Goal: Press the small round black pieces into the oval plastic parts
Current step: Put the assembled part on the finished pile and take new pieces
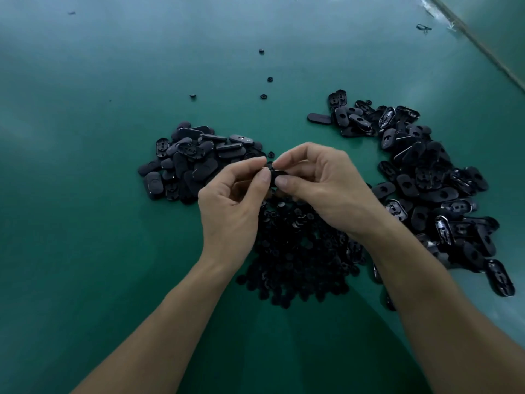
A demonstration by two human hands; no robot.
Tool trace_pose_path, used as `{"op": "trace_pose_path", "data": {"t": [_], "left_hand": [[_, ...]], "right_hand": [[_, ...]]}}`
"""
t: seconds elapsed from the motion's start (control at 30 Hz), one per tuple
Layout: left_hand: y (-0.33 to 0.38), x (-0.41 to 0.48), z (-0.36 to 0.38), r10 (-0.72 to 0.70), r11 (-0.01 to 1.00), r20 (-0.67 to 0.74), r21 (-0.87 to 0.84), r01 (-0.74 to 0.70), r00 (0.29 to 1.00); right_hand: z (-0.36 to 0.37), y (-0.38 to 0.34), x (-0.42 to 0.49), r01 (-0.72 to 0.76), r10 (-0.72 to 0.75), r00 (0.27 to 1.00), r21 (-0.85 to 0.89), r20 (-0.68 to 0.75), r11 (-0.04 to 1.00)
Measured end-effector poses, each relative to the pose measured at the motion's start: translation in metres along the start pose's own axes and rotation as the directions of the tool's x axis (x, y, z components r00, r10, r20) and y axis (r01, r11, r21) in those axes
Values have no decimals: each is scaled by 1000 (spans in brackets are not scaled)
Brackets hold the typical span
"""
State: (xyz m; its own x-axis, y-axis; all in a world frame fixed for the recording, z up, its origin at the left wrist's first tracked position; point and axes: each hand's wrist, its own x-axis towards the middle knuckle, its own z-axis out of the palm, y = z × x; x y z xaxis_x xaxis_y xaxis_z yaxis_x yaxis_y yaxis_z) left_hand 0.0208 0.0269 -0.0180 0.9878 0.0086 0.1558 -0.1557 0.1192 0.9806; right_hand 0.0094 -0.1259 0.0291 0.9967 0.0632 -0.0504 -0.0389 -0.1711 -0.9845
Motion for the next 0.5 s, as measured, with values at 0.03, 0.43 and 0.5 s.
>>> {"op": "trace_pose_path", "data": {"t": [0.03, 0.43, 0.5], "left_hand": [[0, 0, 0, 0, 1000, 2, -3, 0, 1000], [2, 1, -1, -50, 993, -24, -104, 47, 998], [1, 1, -1, -45, 995, -18, -93, 44, 999]], "right_hand": [[1, 0, 0, -1, 1, 1000, -21, -21, 1000], [0, 4, 1, -10, 2, 988, -50, -157, 999], [-1, 5, 1, -2, -5, 988, -46, -153, 999]]}}
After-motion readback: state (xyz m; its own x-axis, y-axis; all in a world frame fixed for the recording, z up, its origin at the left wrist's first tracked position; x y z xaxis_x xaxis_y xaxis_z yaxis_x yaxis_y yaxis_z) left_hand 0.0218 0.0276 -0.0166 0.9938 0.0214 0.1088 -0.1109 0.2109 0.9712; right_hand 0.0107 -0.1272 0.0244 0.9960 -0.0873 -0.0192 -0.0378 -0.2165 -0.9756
